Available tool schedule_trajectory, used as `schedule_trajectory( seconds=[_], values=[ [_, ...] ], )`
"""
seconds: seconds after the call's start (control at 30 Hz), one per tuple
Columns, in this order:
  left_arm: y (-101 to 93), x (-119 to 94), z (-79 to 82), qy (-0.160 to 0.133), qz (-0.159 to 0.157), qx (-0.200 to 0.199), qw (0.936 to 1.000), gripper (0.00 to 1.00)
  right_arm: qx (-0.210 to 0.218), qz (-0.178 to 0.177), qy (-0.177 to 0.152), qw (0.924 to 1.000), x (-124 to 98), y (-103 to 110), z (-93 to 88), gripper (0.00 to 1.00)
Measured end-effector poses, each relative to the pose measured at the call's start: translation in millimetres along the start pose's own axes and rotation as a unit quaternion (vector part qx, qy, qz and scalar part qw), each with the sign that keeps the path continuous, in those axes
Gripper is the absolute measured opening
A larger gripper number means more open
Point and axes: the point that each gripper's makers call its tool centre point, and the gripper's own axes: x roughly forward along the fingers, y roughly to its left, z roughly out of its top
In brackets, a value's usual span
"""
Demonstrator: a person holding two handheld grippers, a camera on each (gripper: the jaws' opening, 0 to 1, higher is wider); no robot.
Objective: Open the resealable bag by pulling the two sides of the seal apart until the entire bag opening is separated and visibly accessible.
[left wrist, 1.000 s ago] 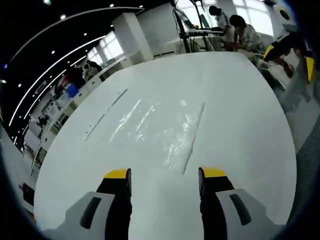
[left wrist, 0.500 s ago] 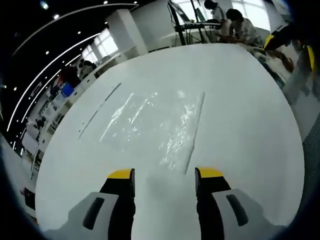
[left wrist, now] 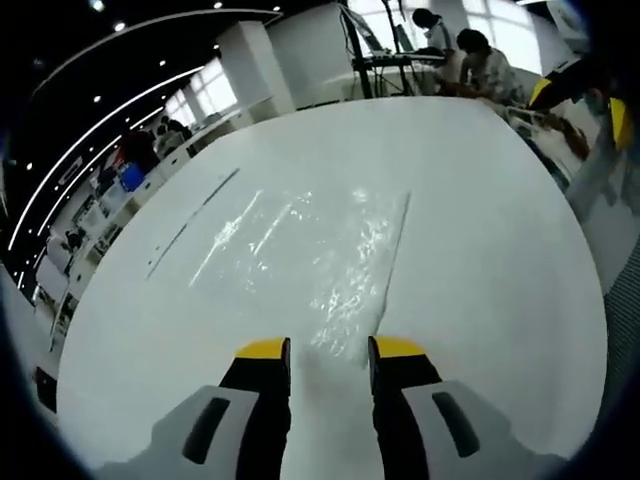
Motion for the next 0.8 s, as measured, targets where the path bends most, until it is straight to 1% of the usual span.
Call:
schedule_trajectory(
  seconds=[0.03,0.07,0.13,0.17,0.2,0.27,0.4,0.57,0.7,0.8],
  values=[
    [-1.9,0.5,-0.2,-0.001,-0.007,0.0,1.0,0.24,0.001,-0.001,0.0,1.0,0.4,-0.3,-0.4,0.68],
    [-4.9,1.9,0.3,-0.004,-0.018,0.003,0.9998,0.19,0.001,-0.001,0.001,1.0,1.0,-0.2,-0.4,0.68],
    [-7.6,3.7,-0.9,-0.004,-0.029,0.011,0.9995,0.06,0.001,0.0,0.002,1.0,1.7,0.4,-0.3,0.68],
    [-8.4,4.7,-1.9,-0.003,-0.029,0.01,0.9995,0.02,0.0,0.0,0.002,1.0,2.1,0.7,0.0,0.68],
    [-7.7,4.4,0.5,-0.011,-0.027,0.015,0.9995,0.02,0.0,0.001,0.002,1.0,2.4,1.0,0.6,0.68],
    [-8.0,4.6,0.1,-0.011,-0.031,0.012,0.9994,0.02,-0.001,0.001,0.001,1.0,2.8,1.1,1.8,0.68],
    [-6.8,3.3,0.1,-0.021,-0.04,-0.013,0.9989,0.03,0.0,0.002,-0.001,1.0,4.2,1.2,3.9,0.68],
    [-7.6,3.0,-1.1,-0.029,-0.046,-0.03,0.9981,0.02,-0.001,0.002,-0.001,1.0,5.7,1.3,4.9,0.68],
    [-9.5,2.4,-0.7,-0.029,-0.055,-0.034,0.9975,0.0,-0.003,0.003,-0.001,1.0,6.0,1.7,5.2,0.68],
    [-10.8,2.0,-0.8,-0.024,-0.054,-0.025,0.9979,0.0,-0.003,0.004,0.0,1.0,5.2,2.6,4.9,0.68]
  ],
)
